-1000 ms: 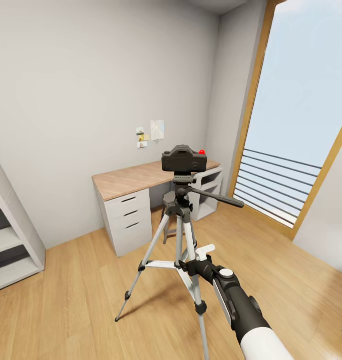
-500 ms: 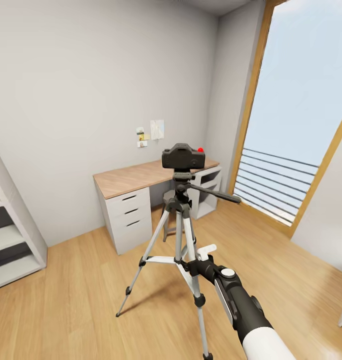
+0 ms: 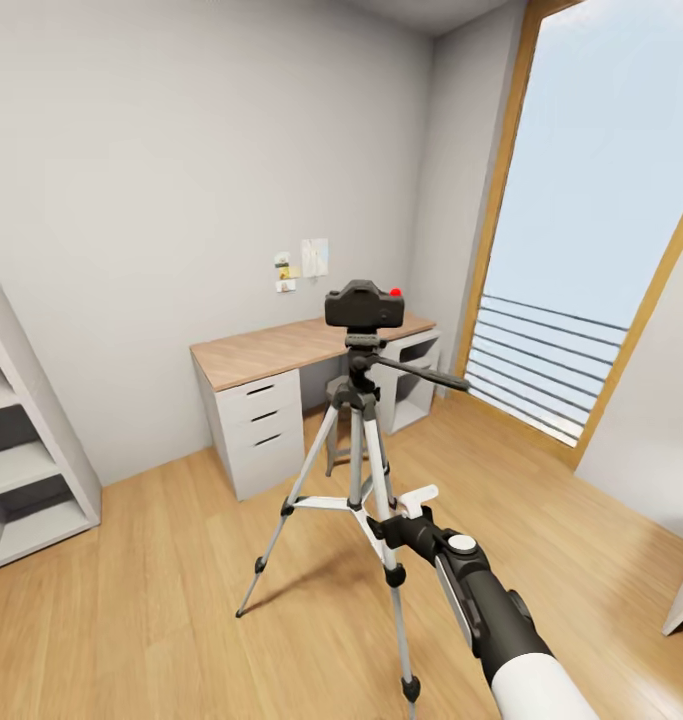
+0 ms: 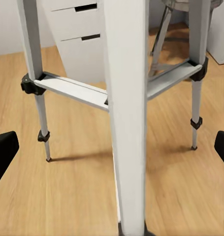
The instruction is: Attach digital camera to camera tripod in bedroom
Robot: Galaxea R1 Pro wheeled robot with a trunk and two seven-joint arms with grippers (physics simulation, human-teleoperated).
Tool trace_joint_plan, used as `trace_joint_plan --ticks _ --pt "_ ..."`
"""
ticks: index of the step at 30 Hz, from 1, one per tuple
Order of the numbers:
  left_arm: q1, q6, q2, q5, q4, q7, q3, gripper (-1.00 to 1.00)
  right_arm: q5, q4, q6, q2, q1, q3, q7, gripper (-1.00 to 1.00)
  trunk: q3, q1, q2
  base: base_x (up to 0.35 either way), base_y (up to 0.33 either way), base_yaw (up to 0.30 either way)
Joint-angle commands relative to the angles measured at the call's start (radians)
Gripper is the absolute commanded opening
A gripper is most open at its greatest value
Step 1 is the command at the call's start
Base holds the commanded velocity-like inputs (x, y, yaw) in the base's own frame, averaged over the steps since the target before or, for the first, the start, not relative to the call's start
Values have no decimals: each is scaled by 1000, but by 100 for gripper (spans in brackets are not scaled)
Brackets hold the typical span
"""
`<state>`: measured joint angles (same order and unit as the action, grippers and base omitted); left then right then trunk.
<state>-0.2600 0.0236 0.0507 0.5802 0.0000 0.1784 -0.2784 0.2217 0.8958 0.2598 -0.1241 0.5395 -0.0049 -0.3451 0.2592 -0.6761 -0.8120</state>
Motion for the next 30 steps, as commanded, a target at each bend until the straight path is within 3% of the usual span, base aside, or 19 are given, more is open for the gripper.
trace_joint_plan --ticks 1,17,19,22,23,27,30 --pt "-1 3 0 7 0 3 -8 100 9 2 5 0 0 -1 -5 100 1 0 -1 -95 0 0" --pt "-1 2 -1 11 0 3 -8 100 7 1 16 4 0 -1 -6 100 1 0 -1 -301 0 0" --pt "-1 2 0 24 0 3 -8 100 4 -9 37 23 0 -2 -6 100 1 0 -1 -287 0 0" --pt "-1 1 2 43 0 3 -8 100 -1 -32 90 72 -4 -3 -7 100 1 0 -1 -152 0 0" --pt "-1 0 3 63 -1 3 -8 100 -8 -182 242 197 -6 -11 -6 100 1 0 -1 -12 0 0" --pt "-1 0 3 64 -1 3 -8 100 -8 -316 255 248 -3 -17 1 100 1 0 -1 -6 0 0" --pt "-1 0 3 64 -1 3 -8 100 -8 -492 227 279 -2 -19 4 100 1 0 -1 -2 0 0"
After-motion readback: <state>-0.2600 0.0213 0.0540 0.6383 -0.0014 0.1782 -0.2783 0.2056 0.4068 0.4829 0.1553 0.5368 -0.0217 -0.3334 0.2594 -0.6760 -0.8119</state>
